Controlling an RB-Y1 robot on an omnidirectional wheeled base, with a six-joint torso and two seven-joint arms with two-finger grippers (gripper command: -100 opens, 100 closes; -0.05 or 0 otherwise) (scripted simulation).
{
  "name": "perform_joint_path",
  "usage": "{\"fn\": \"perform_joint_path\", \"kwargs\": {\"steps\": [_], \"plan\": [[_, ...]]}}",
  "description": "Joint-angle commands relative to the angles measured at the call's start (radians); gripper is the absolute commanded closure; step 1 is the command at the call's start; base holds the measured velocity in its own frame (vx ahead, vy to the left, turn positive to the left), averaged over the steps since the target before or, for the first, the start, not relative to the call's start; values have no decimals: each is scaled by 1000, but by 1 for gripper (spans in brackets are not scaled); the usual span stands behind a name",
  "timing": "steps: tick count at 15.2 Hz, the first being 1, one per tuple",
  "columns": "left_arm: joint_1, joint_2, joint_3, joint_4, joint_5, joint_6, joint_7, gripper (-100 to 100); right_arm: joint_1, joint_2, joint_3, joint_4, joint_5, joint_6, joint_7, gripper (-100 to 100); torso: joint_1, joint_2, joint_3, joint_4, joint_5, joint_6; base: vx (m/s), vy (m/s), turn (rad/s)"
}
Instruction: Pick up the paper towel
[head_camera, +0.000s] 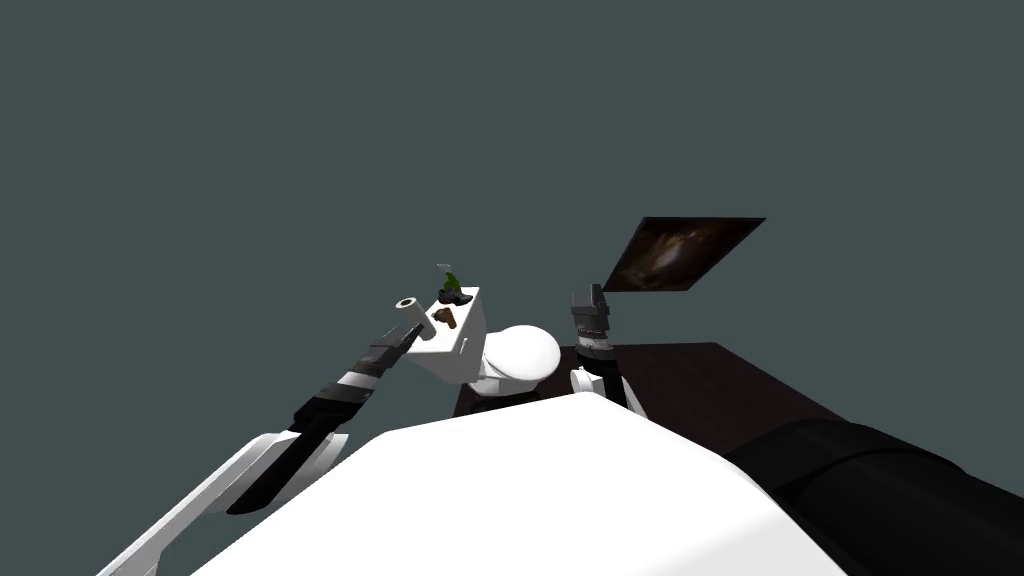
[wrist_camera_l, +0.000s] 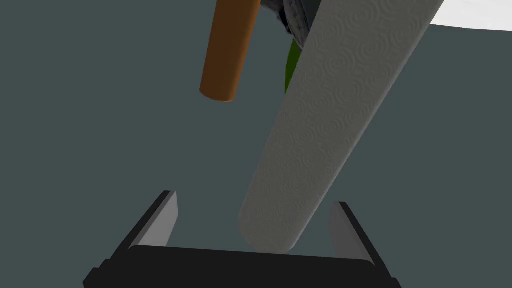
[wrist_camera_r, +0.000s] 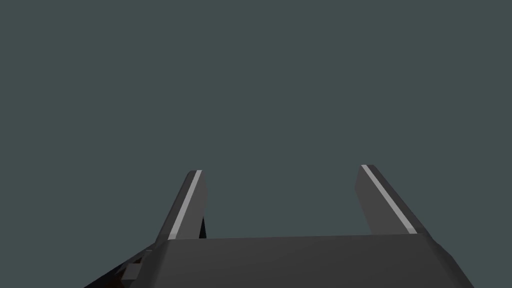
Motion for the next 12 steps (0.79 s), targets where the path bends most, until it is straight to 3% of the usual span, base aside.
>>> {"fn": "perform_joint_path", "kwargs": {"steps": [1,2,3,4,5,6,11,12], "plan": [[13,31,8,10,-25,30,-12,-100,0,0,0,0,0,0,0,0,0,0,0,0,0,0,94,1,6],[17,42,11,17,-35,40,-16,-100,0,0,0,0,0,0,0,0,0,0,0,0,0,0,86,-1,-5],[8,26,5,11,-23,26,-11,-100,0,0,0,0,0,0,0,0,0,1,0,0,0,0,-3,12,-35],[18,42,17,-16,-19,47,-3,-100,0,0,0,0,0,0,0,0,0,4,2,1,0,0,1,7,-19],[13,33,9,2,-24,35,-11,-100,0,0,0,0,0,0,0,0,0,6,3,1,0,0,1,4,-13],[14,34,10,-2,-23,38,-9,100,0,0,0,0,0,0,0,0,-1,7,4,1,0,0,0,0,0],[14,34,12,0,-23,40,-9,100,0,0,0,0,0,0,0,0,-4,8,5,2,-1,2,0,1,2],[35,39,9,12,-31,57,-16,-100,0,0,0,0,0,0,0,0,-5,8,5,2,-1,2,-7,-65,36]]}}
